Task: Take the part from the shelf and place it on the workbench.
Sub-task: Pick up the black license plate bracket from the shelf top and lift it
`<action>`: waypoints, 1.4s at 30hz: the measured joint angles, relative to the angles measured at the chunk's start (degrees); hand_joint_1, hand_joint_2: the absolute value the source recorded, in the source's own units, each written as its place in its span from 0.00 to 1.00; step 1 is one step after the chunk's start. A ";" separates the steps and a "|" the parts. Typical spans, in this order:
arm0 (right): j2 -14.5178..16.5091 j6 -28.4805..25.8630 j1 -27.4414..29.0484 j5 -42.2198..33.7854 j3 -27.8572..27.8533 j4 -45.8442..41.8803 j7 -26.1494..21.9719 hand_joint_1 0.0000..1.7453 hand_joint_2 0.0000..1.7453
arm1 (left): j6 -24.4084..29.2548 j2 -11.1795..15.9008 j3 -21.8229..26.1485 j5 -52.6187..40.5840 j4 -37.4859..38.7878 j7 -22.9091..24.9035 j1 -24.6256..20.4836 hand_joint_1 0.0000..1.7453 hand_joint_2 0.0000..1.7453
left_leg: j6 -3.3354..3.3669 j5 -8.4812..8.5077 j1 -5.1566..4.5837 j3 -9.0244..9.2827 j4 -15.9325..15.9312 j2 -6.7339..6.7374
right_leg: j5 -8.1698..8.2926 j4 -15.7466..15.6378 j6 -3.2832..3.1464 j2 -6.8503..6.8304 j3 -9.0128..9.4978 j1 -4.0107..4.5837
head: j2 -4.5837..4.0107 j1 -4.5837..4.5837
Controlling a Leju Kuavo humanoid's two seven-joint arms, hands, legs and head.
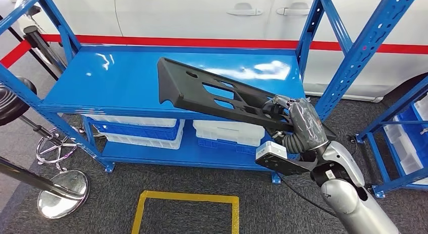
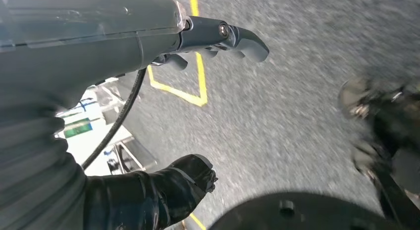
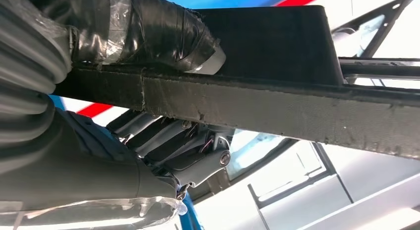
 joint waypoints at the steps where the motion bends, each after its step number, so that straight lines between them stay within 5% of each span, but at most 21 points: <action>1: -0.01 0.02 0.01 -0.05 -0.01 0.00 0.00 1.00 1.00 | -0.02 0.01 0.00 0.01 0.01 -0.04 -0.01 0.00 1.00 | 0.20 1.11 -0.01 1.53 -0.82 -0.16 | 0.65 0.08 0.10 0.45 -0.91 0.05 | 0.00 -0.01; 4: -0.01 0.10 -0.05 -0.24 -0.04 -0.10 0.01 1.00 1.00 | -0.11 0.15 0.00 0.04 0.01 -0.19 -0.02 0.00 1.00 | 1.53 3.68 -0.18 10.13 -12.01 -3.26 | 2.51 0.15 0.68 1.89 -2.94 0.04 | 0.00 0.01; 6: -0.01 0.18 -0.17 -0.37 -0.07 -0.23 0.03 1.00 1.00 | -0.25 0.29 -0.02 0.10 0.03 -0.34 0.06 0.00 1.00 | 1.95 3.42 -0.45 13.17 -16.97 -5.06 | 3.73 -0.25 1.42 2.75 -3.36 -0.22 | 0.00 0.02; 9: -0.10 0.49 -0.38 -0.80 -0.19 -0.27 0.14 1.00 1.00 | -0.40 0.27 -0.07 0.20 0.08 -0.53 -0.14 0.00 1.00 | 2.51 5.12 -0.47 13.00 -18.39 -3.36 | 4.59 -0.66 2.63 3.33 -3.71 -0.36 | 0.00 0.04; 10: -0.17 0.67 -0.52 -0.99 -0.27 -0.26 0.22 1.00 1.00 | -0.43 0.26 -0.09 0.24 0.09 -0.58 -0.23 0.00 1.00 | 2.94 5.90 -0.36 12.63 -18.81 -2.49 | 3.16 0.46 2.77 2.39 -4.26 -0.23 | 0.00 0.09; 13: -0.29 1.19 -1.15 -1.45 -0.44 -0.20 0.44 1.00 1.00 | -0.48 0.25 -0.20 0.37 0.11 -0.68 -0.19 0.00 1.00 | 3.59 7.85 -0.43 10.52 -18.96 0.20 | -5.01 9.50 2.92 -1.11 -6.81 -0.08 | 0.00 0.22; 14: -0.29 1.30 -1.24 -1.53 -0.48 -0.18 0.51 1.00 1.00 | -0.49 0.26 -0.23 0.38 0.11 -0.71 -0.14 0.00 1.00 | 3.51 8.42 -0.46 9.59 -18.74 1.09 | -6.31 12.72 3.10 -1.54 -7.22 -0.12 | 0.00 0.22; 16: -0.29 1.42 -1.27 -1.64 -0.54 -0.14 0.64 1.00 1.00 | -0.49 0.27 -0.28 0.40 0.13 -0.75 -0.08 0.00 1.00 | 3.27 9.44 -0.47 7.45 -18.03 2.80 | -4.79 15.12 3.49 -2.02 -5.88 -0.32 | 0.01 0.22; 18: -0.29 1.50 -1.35 -1.78 -0.57 -0.11 0.74 1.00 1.00 | -0.52 0.26 -0.32 0.46 0.14 -0.78 -0.10 0.00 1.00 | 2.85 10.15 -0.46 5.46 -16.95 4.21 | -2.36 10.38 3.71 -3.36 -1.00 -0.52 | 0.01 0.21; 20: -0.28 1.57 -1.50 -1.87 -0.60 -0.13 0.82 1.00 1.00 | -0.56 0.26 -0.35 0.52 0.15 -0.81 -0.11 0.00 1.00 | 2.24 10.68 -0.58 4.23 -15.95 5.23 | -3.61 2.97 3.39 -5.39 4.26 -0.06 | 0.01 0.20; 23: -0.27 1.63 -1.64 -1.93 -0.63 -0.14 0.85 1.00 1.00 | -0.60 0.28 -0.37 0.55 0.20 -0.86 -0.23 0.00 1.00 | 1.10 11.75 -0.59 3.91 -15.81 6.54 | -4.35 -0.41 1.77 -5.27 5.17 0.50 | 0.01 0.32; 25: -0.26 1.72 -1.71 -1.96 -0.62 -0.13 0.90 1.00 1.00 | -0.66 0.28 -0.38 0.58 0.27 -0.90 -0.28 0.00 1.00 | 0.26 10.22 -0.34 3.30 -14.80 4.98 | -3.04 -0.69 0.66 -4.37 4.04 0.35 | 0.01 0.39; 28: -0.11 2.07 -1.93 -2.00 -0.62 -0.11 1.15 1.00 1.00 | -0.81 0.31 -0.39 0.66 0.37 -0.92 -0.04 0.00 1.00 | -0.21 1.84 -0.22 1.04 -6.29 0.54 | -0.69 -0.74 -0.28 -2.65 1.51 0.40 | 0.00 0.33; 30: 0.02 2.28 -1.97 -2.07 -0.61 -0.10 1.28 1.00 1.00 | -0.83 0.39 -0.39 0.68 0.43 -0.91 0.04 0.00 1.00 | 0.11 -0.63 -0.35 0.70 -0.65 -0.12 | 0.86 -0.59 -0.35 -1.15 -0.40 0.67 | 0.01 0.31; 32: 0.04 2.38 -2.02 -2.20 -0.61 -0.09 1.38 1.00 1.00 | -0.85 0.48 -0.39 0.69 0.46 -0.94 0.01 0.00 1.00 | 0.82 1.45 -0.55 3.81 -2.38 -0.49 | 2.27 -0.44 -0.24 0.28 -2.20 0.86 | 0.01 0.30; 34: 0.11 2.48 -2.21 -2.39 -0.61 -0.09 1.44 1.00 1.00 | -0.90 0.70 -0.39 0.70 0.52 -1.04 -0.02 0.00 1.00 | 2.07 3.23 -0.78 9.93 -10.70 -2.73 | 3.60 -0.39 0.00 1.56 -3.54 0.95 | 0.00 0.31; 36: 0.24 2.62 -2.46 -2.50 -0.61 -0.07 1.51 1.00 1.00 | -1.01 0.97 -0.43 0.70 0.63 -1.17 -0.01 0.00 1.00 | 2.69 3.35 -1.01 13.84 -16.96 -4.95 | 4.93 -0.78 0.61 2.63 -4.10 0.67 | 0.00 0.32; 39: 0.30 2.76 -2.62 -2.61 -0.61 -0.01 1.58 1.00 1.00 | -1.09 1.07 -0.54 0.70 0.68 -1.31 -0.24 0.00 1.00 | 2.88 4.77 -1.15 13.78 -18.86 -3.84 | 6.70 -1.92 1.86 3.84 -4.43 0.35 | 0.00 0.31; 40: 0.30 2.81 -2.73 -2.65 -0.61 0.03 1.61 1.00 1.00 | -1.11 1.07 -0.60 0.71 0.68 -1.34 -0.35 0.00 1.00 | 3.11 5.55 -1.06 13.51 -19.32 -2.98 | 5.93 -1.54 2.07 3.18 -4.85 0.46 | 0.01 0.37; 42: 0.32 3.00 -3.04 -2.74 -0.61 0.15 1.68 1.00 1.00 | -1.20 1.06 -0.76 0.73 0.68 -1.42 -0.38 0.00 1.00 | 3.57 7.09 -0.89 12.44 -19.90 -1.15 | 0.73 2.64 2.28 0.31 -6.28 0.46 | 0.01 0.49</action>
